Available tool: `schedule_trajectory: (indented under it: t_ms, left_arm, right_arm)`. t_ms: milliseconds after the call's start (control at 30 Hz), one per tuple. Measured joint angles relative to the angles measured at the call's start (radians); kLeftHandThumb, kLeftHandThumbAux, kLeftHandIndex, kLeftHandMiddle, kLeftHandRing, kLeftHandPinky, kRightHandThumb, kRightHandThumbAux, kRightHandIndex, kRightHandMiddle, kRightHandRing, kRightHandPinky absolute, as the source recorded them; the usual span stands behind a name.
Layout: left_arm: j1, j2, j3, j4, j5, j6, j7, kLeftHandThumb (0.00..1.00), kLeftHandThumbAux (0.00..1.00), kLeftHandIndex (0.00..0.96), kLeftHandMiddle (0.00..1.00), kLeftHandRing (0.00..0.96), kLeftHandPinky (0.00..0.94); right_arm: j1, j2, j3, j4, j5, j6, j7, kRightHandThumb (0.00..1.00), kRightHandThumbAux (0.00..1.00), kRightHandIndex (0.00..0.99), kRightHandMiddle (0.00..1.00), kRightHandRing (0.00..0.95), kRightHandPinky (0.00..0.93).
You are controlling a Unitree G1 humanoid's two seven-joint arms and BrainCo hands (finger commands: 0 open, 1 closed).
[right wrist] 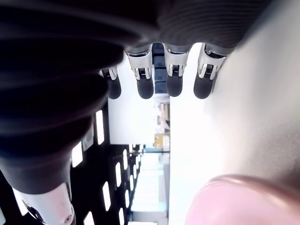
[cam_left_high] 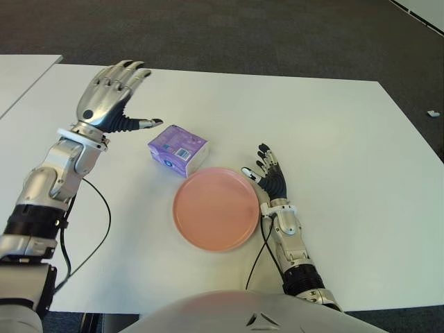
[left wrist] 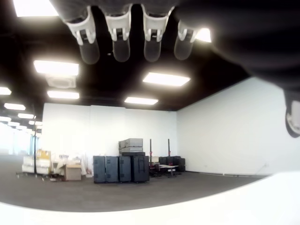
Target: Put the tissue paper into the plate.
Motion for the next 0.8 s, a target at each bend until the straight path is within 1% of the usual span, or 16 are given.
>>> schedule_trajectory:
  t_ms: [133, 233, 400, 533, 700, 800]
  left_arm:
    - [-0.101, 0.041, -0.123, 0.132, 0.125, -0.055, 0.123, 0.048, 0.298, 0.000, 0.000, 0.000, 0.000]
    - [-0.171, 0.057, -0.212, 0.227, 0.181, -0.116, 0.178, 0.063, 0.280, 0.000, 0.000, 0.000, 0.000]
    - [-0.249, 0.073, -0.331, 0.335, 0.239, -0.199, 0.228, 0.095, 0.244, 0.000, 0.000, 0.000, 0.000]
    - [-0.292, 0.078, -0.424, 0.395, 0.294, -0.242, 0.245, 0.124, 0.223, 0.000, 0.000, 0.000, 0.000]
    - [-0.336, 0.098, -0.519, 0.430, 0.358, -0.269, 0.244, 0.154, 0.217, 0.000, 0.000, 0.000, 0.000]
    - [-0.360, 0.108, -0.554, 0.442, 0.375, -0.275, 0.244, 0.164, 0.209, 0.000, 0.000, 0.000, 0.000]
  right_arm:
    - [-0.003, 0.000, -0.001, 0.008, -0.001, -0.006, -0.001, 0.076, 0.730, 0.000, 0.020, 0.020, 0.043]
    - [-0.006, 0.000, 0.000, 0.013, -0.001, -0.010, -0.001, 0.071, 0.728, 0.000, 0.021, 0.021, 0.043]
    - [-0.010, -0.001, 0.003, 0.015, -0.001, -0.014, 0.000, 0.068, 0.728, 0.000, 0.023, 0.023, 0.045]
    - [-0.012, -0.001, 0.003, 0.015, 0.000, -0.015, 0.000, 0.066, 0.729, 0.000, 0.025, 0.025, 0.049]
    - [-0.012, -0.001, 0.002, 0.015, -0.001, -0.015, 0.000, 0.068, 0.733, 0.000, 0.027, 0.029, 0.057]
    - [-0.012, -0.001, 0.001, 0.016, 0.000, -0.015, 0.000, 0.070, 0.735, 0.000, 0.028, 0.031, 0.061]
